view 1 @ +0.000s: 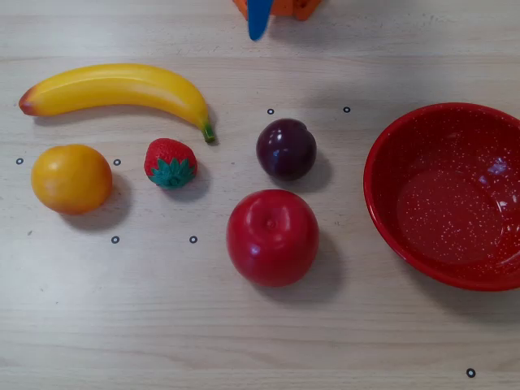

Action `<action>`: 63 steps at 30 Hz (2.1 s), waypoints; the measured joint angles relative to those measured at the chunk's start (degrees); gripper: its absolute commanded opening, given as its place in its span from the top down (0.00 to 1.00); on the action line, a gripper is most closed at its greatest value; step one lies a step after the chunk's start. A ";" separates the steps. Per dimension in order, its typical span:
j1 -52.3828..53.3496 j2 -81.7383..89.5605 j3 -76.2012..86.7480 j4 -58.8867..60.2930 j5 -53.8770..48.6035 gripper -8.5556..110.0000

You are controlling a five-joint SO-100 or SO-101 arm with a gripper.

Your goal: Put the banana in the red bowl.

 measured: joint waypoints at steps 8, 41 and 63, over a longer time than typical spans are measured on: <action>-6.68 -8.09 -16.35 7.82 1.05 0.93; -44.47 -37.79 -27.77 7.65 47.64 0.93; -51.42 -47.64 -27.69 -2.72 56.51 0.47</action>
